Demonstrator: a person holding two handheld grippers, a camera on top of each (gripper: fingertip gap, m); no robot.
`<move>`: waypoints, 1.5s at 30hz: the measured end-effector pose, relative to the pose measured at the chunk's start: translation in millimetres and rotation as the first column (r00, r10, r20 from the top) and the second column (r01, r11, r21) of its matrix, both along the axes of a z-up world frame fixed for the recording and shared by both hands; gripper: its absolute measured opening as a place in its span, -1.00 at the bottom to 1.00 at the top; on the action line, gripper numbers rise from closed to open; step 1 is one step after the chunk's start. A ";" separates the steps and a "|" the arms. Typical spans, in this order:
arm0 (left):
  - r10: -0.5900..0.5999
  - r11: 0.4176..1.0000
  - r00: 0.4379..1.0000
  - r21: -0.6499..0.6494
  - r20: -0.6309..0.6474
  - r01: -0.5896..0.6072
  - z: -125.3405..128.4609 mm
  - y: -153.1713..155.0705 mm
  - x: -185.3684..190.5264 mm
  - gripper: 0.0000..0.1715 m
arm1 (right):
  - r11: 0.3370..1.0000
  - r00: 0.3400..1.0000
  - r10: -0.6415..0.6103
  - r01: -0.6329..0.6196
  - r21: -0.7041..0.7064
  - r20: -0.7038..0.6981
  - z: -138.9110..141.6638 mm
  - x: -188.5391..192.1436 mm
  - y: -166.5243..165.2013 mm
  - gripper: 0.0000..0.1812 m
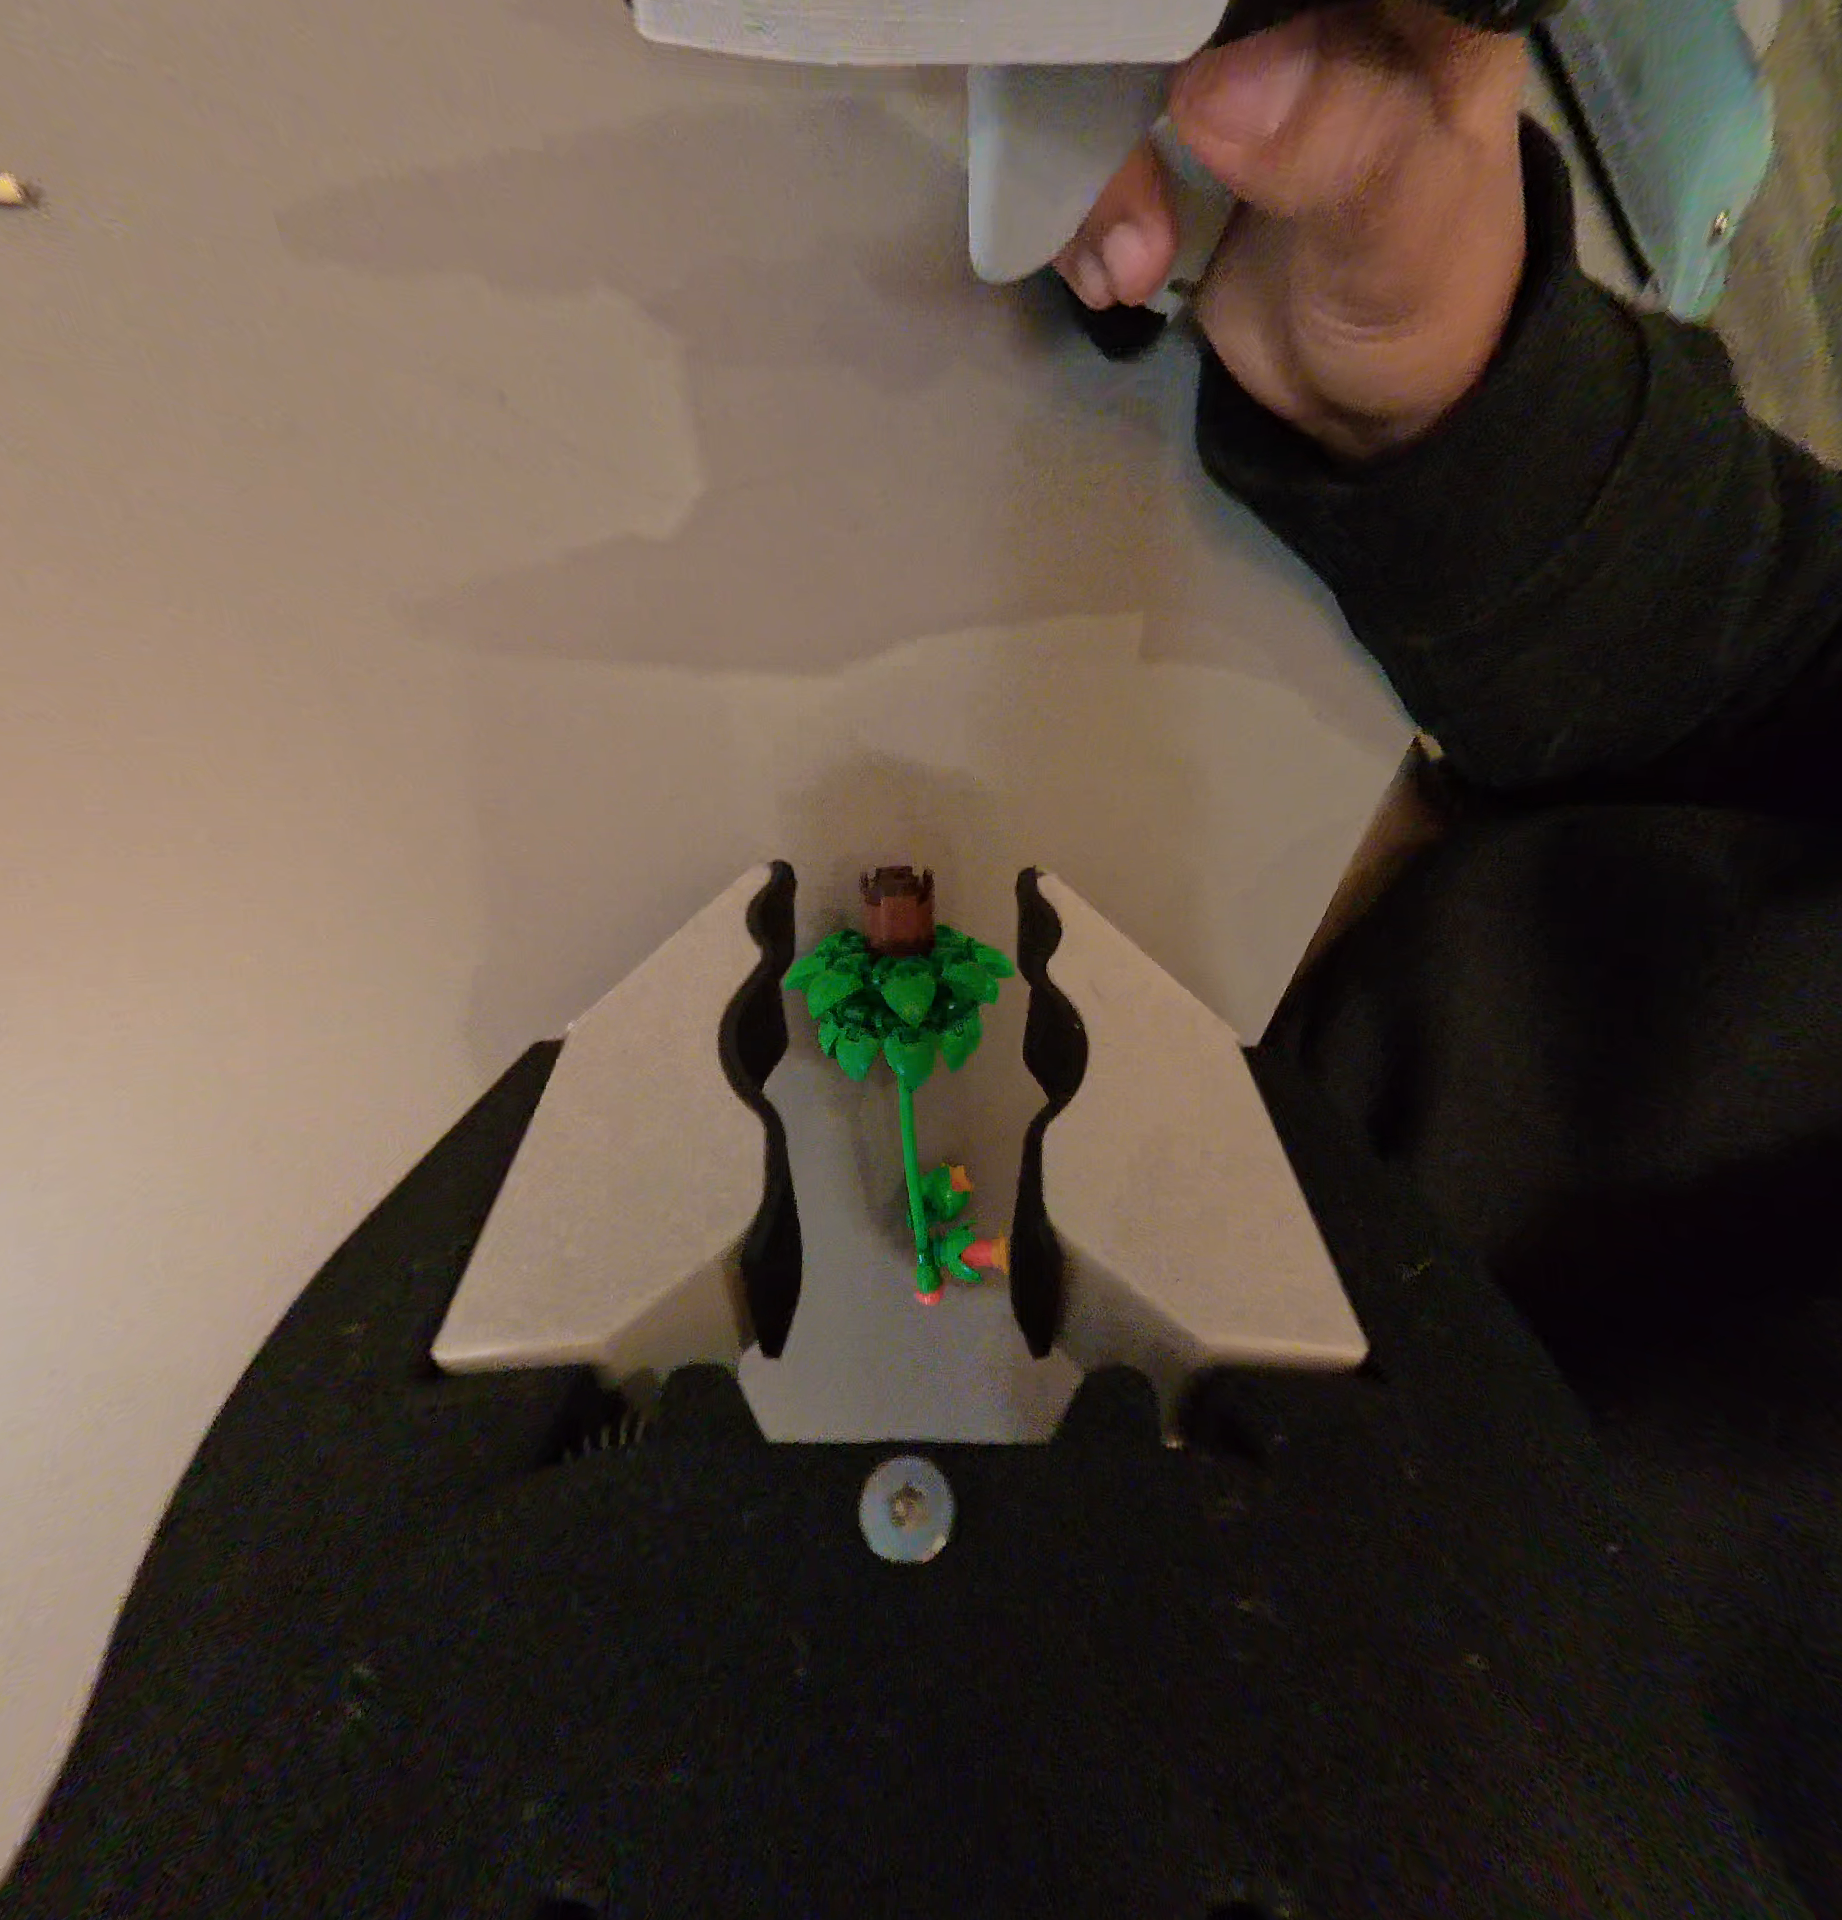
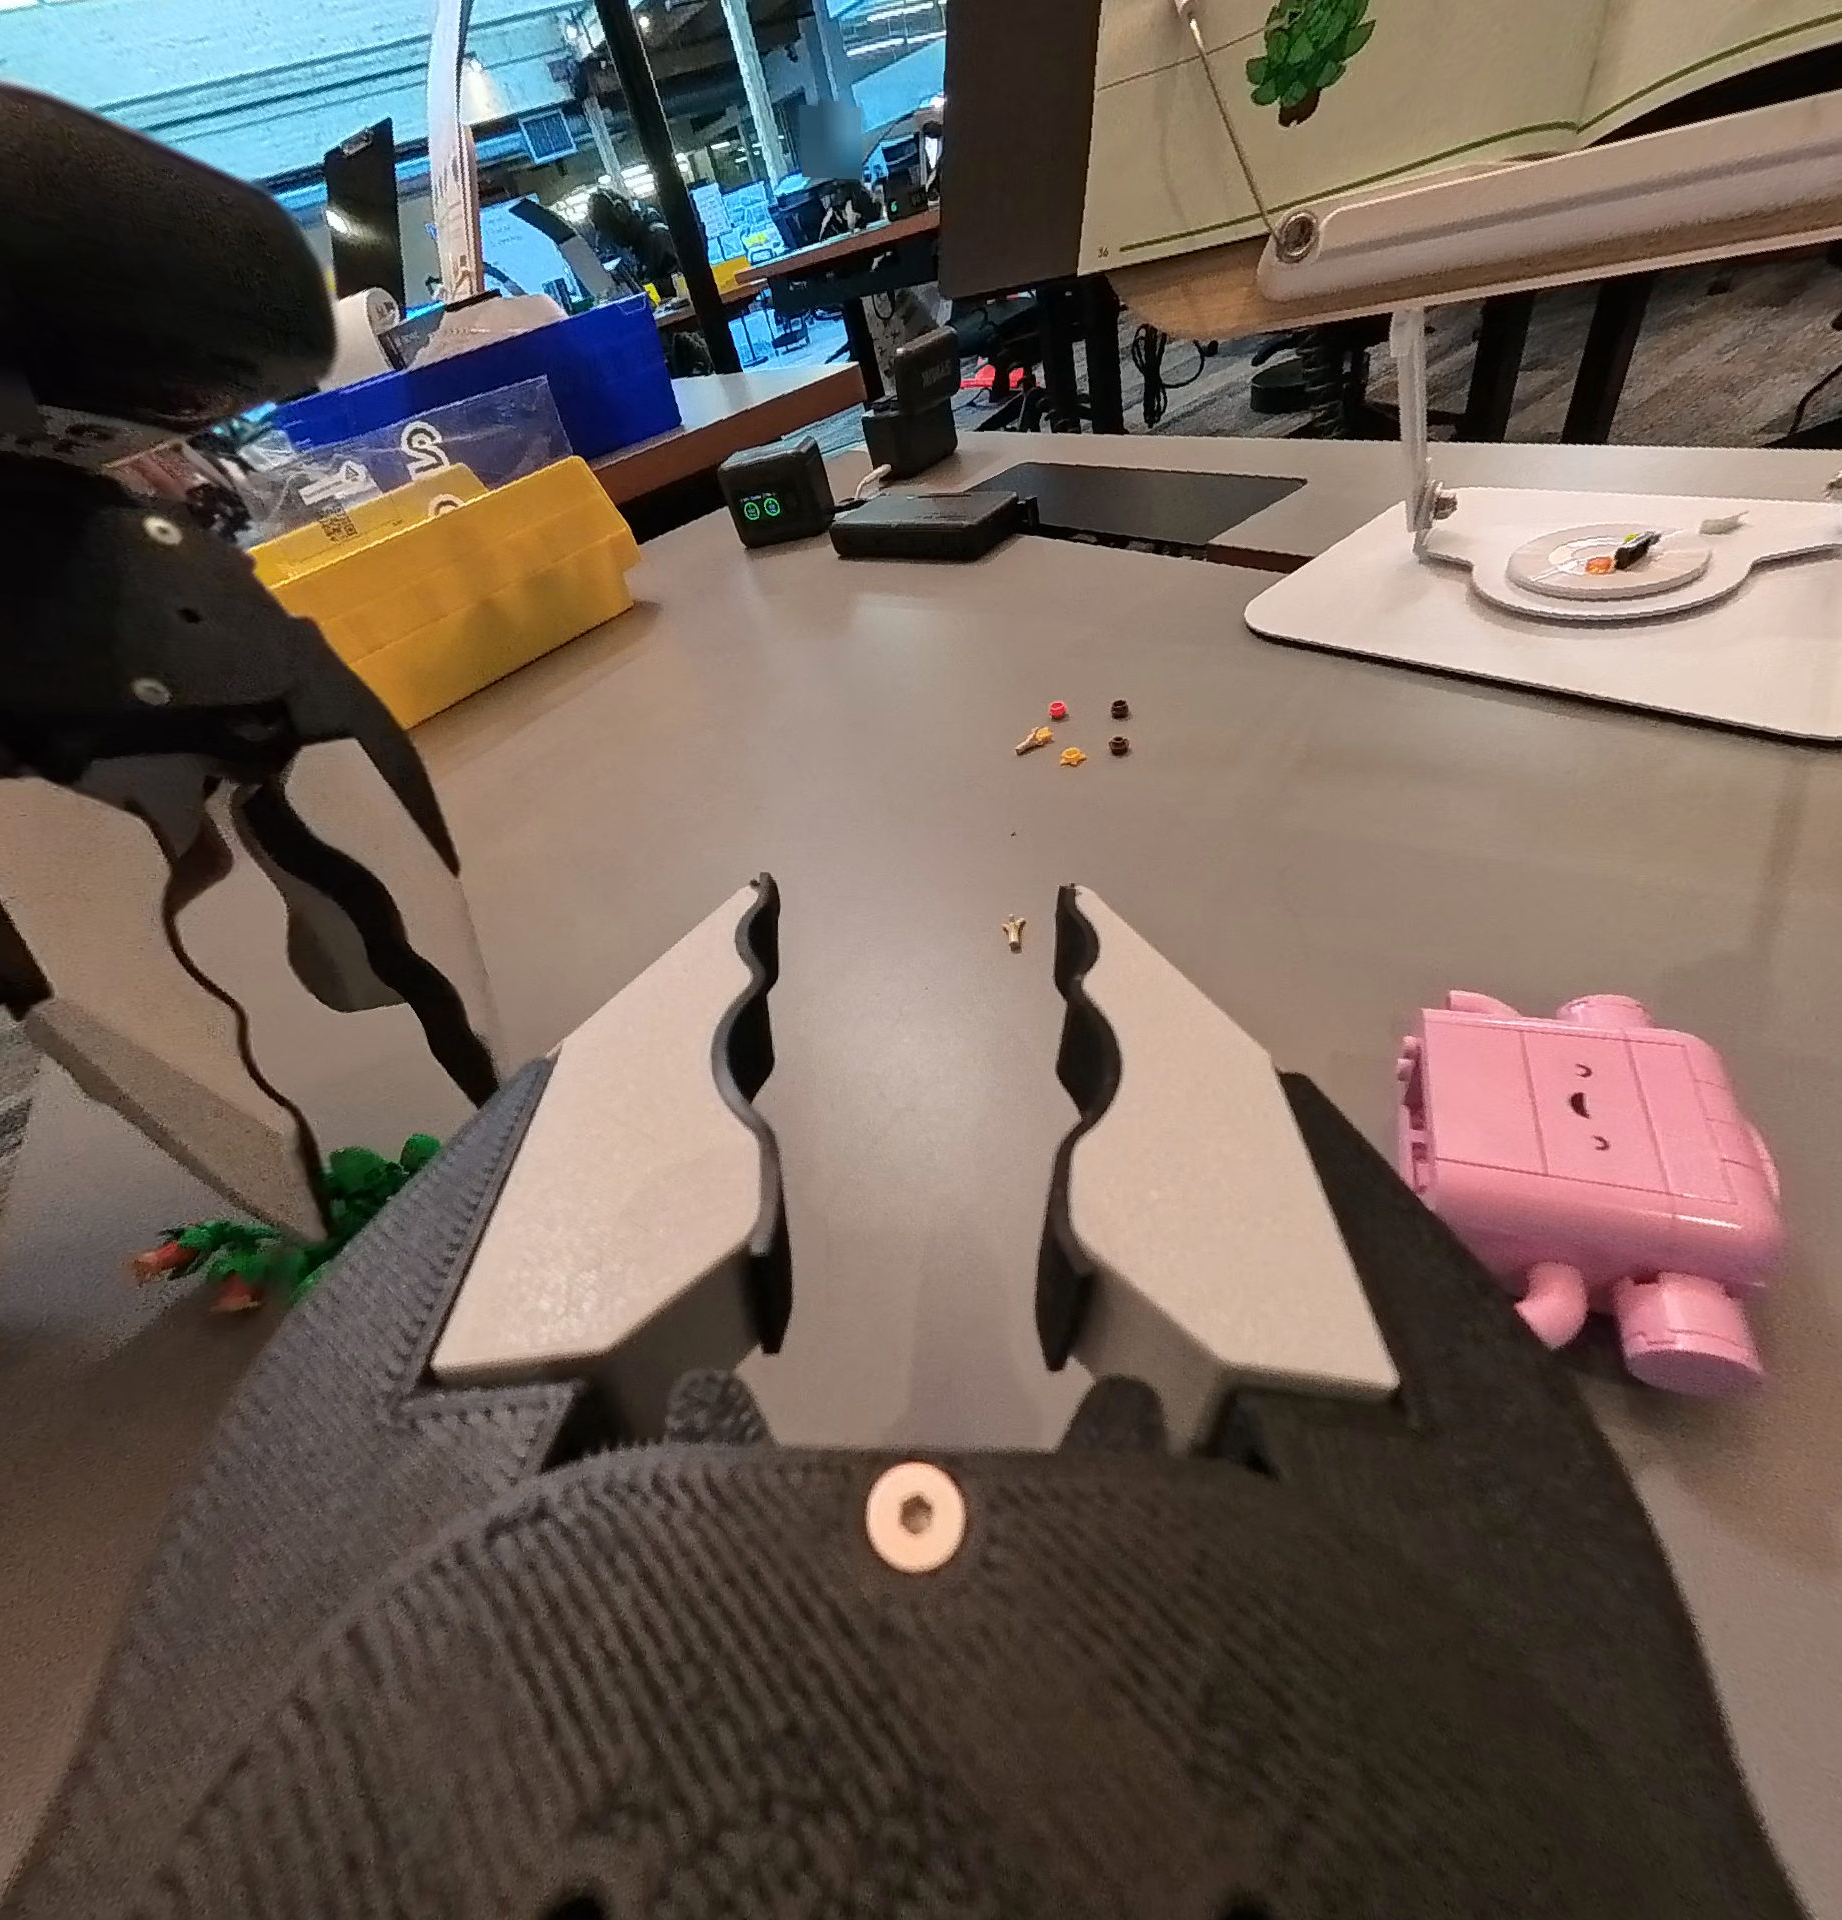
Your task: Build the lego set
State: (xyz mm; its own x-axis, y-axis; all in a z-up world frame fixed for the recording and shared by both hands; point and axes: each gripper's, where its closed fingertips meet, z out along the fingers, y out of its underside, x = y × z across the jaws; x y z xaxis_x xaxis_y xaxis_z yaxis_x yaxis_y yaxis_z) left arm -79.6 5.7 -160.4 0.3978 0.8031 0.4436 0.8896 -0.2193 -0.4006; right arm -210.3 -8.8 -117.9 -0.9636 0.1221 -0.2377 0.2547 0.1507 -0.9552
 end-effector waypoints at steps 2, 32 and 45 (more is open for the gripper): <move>-0.037 0.999 0.998 -0.036 0.052 0.039 -4.7 -0.1 0.0 -0.54 | 1.000 1.000 0.000 0.000 0.000 -0.001 0.0 0.0 0.1 -0.42; 0.073 0.997 0.969 -0.008 -0.237 -0.078 87.5 -50.6 -8.9 -0.85 | 0.998 0.999 -0.053 0.053 -0.028 -0.003 5.0 -8.6 -15.2 -0.66; 0.234 0.962 0.867 -0.023 -0.440 -0.271 115.7 -115.7 -39.3 -0.84 | 0.937 0.983 -0.074 0.126 0.327 -0.167 -46.4 -68.4 -131.9 -0.89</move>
